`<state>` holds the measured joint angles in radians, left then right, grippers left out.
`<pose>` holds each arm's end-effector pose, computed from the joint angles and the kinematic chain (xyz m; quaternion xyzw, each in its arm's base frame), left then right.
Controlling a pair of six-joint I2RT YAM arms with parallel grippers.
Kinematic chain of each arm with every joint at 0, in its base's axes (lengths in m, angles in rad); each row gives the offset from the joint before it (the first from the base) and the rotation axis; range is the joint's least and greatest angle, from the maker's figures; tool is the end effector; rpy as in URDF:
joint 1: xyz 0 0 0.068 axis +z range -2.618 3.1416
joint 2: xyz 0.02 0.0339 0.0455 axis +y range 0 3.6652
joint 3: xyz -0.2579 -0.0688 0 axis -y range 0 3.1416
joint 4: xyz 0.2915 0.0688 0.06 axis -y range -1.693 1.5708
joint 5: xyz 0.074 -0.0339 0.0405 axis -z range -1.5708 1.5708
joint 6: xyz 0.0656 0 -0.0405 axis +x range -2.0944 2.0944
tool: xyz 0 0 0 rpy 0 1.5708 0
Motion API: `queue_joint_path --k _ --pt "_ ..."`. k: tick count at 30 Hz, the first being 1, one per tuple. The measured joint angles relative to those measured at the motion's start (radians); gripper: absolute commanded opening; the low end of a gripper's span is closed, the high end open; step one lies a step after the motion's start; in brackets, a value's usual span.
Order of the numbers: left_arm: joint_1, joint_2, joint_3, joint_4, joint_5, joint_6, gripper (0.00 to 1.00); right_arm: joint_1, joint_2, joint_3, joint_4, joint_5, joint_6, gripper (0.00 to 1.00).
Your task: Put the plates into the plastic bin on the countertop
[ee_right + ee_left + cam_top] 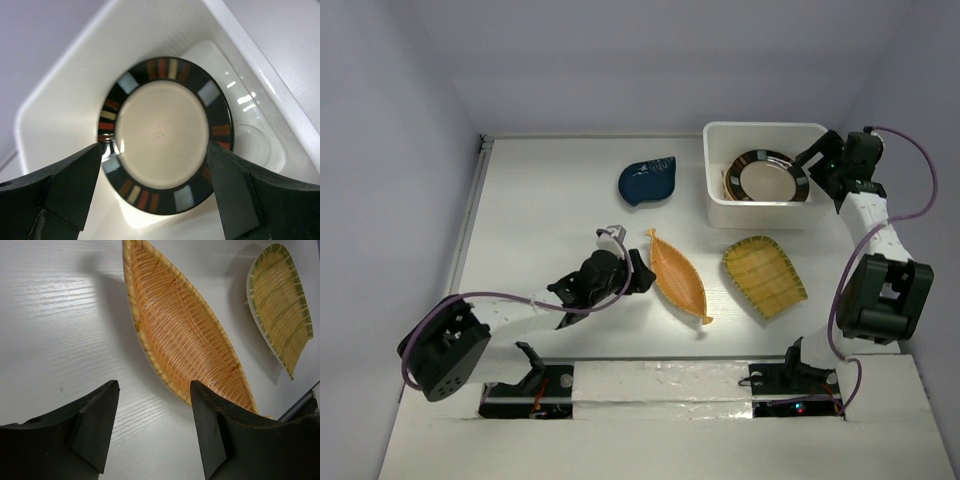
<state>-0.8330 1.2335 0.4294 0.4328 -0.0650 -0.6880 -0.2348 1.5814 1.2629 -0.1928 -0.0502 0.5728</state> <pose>0.2117 -0.2266 0.1380 0.0415 0.8242 -0.3694 0.4272 0.4287 -0.0992 0.2688 0.3273 0.7983 0.1063 0.4943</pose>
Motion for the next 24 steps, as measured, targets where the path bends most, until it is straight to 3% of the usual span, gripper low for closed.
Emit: queue_joint_path --k 2,8,11,12,14,17,20,21,22,24 --pt "-0.003 0.026 0.006 0.012 -0.004 -0.002 0.52 0.0 -0.052 -0.016 0.016 0.006 0.006 0.9" --pt "-0.01 0.153 0.038 0.062 -0.045 -0.024 0.48 0.0 -0.225 -0.159 0.124 -0.017 0.048 0.76" --pt "-0.01 0.201 0.045 0.095 -0.064 -0.04 0.47 0.008 -0.328 -0.277 0.203 -0.069 0.089 0.53" --pt "-0.01 0.216 0.049 0.107 -0.068 -0.047 0.46 0.018 -0.362 -0.316 0.228 -0.083 0.101 0.28" --pt "-0.01 0.248 0.06 0.127 -0.072 -0.059 0.44 0.052 -0.415 -0.372 0.261 -0.107 0.124 0.13" --pt "-0.01 0.296 0.082 0.169 -0.075 -0.074 0.4 0.14 -0.474 -0.43 0.301 -0.135 0.142 0.08" --pt "-0.01 0.334 0.091 0.213 -0.078 -0.089 0.28 0.254 -0.52 -0.483 0.339 -0.15 0.146 0.1" --pt "-0.01 0.347 0.093 0.225 -0.079 -0.093 0.08 0.3 -0.534 -0.503 0.352 -0.158 0.146 0.11" --pt "-0.01 0.358 0.096 0.234 -0.08 -0.101 0.0 0.34 -0.544 -0.521 0.367 -0.167 0.146 0.17" --pt "-0.01 0.377 0.101 0.255 -0.082 -0.116 0.0 0.415 -0.555 -0.56 0.389 -0.188 0.139 0.28"
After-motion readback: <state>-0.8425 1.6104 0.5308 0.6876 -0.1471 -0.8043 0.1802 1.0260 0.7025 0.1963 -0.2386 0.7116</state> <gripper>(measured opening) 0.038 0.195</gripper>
